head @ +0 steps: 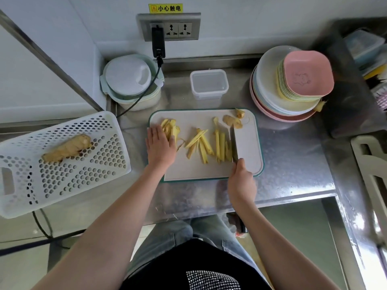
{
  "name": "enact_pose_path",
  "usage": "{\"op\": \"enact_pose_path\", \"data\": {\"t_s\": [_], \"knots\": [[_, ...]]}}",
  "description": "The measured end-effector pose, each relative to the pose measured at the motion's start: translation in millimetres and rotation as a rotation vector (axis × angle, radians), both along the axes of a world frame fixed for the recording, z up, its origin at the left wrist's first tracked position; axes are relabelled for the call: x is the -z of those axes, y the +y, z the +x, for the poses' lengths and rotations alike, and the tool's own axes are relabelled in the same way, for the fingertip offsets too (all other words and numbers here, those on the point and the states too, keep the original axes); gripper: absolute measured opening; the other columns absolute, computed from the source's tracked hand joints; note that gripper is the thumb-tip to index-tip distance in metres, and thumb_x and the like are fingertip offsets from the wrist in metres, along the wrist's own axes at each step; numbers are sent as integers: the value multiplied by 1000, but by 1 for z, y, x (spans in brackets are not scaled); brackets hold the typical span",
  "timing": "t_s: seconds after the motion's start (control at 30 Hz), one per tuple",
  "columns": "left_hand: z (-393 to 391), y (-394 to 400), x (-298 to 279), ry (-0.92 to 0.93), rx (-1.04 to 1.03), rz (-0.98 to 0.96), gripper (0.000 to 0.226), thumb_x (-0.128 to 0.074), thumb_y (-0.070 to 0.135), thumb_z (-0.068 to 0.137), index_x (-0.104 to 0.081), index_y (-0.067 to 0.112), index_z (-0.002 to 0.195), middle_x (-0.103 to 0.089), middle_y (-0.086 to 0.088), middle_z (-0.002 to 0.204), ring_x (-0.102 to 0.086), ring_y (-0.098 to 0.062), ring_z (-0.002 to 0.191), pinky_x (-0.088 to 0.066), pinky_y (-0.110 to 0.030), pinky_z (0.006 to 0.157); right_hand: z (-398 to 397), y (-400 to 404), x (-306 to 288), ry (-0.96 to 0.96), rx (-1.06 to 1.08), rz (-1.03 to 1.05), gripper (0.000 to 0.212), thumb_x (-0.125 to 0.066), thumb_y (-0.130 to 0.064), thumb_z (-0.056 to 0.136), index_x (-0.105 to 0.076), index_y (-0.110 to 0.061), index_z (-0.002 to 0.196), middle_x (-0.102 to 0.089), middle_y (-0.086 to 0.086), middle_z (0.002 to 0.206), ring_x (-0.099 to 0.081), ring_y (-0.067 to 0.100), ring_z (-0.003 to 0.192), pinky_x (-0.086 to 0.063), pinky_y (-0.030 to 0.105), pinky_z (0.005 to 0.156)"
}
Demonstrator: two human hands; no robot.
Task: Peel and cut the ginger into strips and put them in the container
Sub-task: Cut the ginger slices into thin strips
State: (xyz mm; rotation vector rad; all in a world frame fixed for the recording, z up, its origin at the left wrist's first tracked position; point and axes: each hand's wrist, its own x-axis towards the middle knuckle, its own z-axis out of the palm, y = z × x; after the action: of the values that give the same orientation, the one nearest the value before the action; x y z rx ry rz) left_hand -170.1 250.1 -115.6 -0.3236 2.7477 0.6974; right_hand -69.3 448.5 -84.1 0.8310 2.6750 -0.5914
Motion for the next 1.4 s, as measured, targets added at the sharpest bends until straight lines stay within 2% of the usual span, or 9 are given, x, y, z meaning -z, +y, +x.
{"op": "enact_pose_path", "data": {"t_s": [0.2,0.4,0.6,0.8,0.9,1.03,1.23,1.3,1.4], "knots": [[8,-7,-8,119,74,87,53,-31,27,102,-21,3,148,-32,-15,150,-27,-27,139,-12,-30,115,-23,-39,-4,-15,-58,-31,8,-28,-10,101,-34,-14,98,-60,16,84,-58,33,74,-46,38,59],[19,-7,-5,127,76,185,54,-34,29,101,-22,8,149,-36,-11,149,-27,-27,138,-21,-33,112,-32,-77,-9,-48,-250,-24,10,-33,-5,99,-34,-14,102,-62,15,87,-60,33,77,-45,37,59],[25,-15,-5,165,251,75,82,-46,49,93,-6,8,151,-5,-10,159,-6,-26,146,-1,-30,117,-52,-48,-15,57,-167,-6,14,-27,-24,105,-34,-13,99,-64,19,88,-61,38,79,-41,38,59],[33,-5,-3,94,433,-34,106,-52,62,84,8,2,148,8,-16,157,7,-27,146,8,-30,115,-48,-75,-7,-62,-284,4,11,-31,-3,98,-31,-14,99,-62,15,88,-61,35,80,-45,39,61],[31,-8,-9,82,392,14,94,-52,50,89,5,6,150,3,-14,158,0,-28,146,-1,-32,117,-41,-73,-4,-12,-253,-33,8,-32,-10,101,-29,-16,95,-60,15,83,-60,35,74,-43,38,58],[20,-3,-13,243,381,-66,75,-40,46,88,-20,6,148,-20,-18,154,-19,-35,142,-18,-42,116,-42,-33,-7,170,-83,-102,20,-30,-28,104,-34,-13,91,-55,9,68,-52,33,60,-36,33,48],[-30,60,-20,187,804,-166,62,-36,36,99,-14,8,150,-7,-7,159,-4,-22,146,-2,-33,119,-21,17,-4,296,170,-134,25,-31,-27,103,-36,-12,84,-47,4,63,-45,25,50,-30,27,44],[-41,77,-16,133,747,-200,63,-38,36,97,-16,9,150,-9,-9,159,-6,-24,146,-6,-38,119,-12,27,-1,270,199,-138,25,-32,-26,102,-35,-13,81,-49,5,63,-47,27,52,-32,28,44],[-36,70,-14,206,360,-166,62,-36,30,98,-12,6,150,-14,-13,157,-10,-27,145,-6,-41,119,-3,31,3,234,188,-179,25,-35,-24,101,-35,-17,77,-50,6,62,-50,31,52,-41,32,42]]}}
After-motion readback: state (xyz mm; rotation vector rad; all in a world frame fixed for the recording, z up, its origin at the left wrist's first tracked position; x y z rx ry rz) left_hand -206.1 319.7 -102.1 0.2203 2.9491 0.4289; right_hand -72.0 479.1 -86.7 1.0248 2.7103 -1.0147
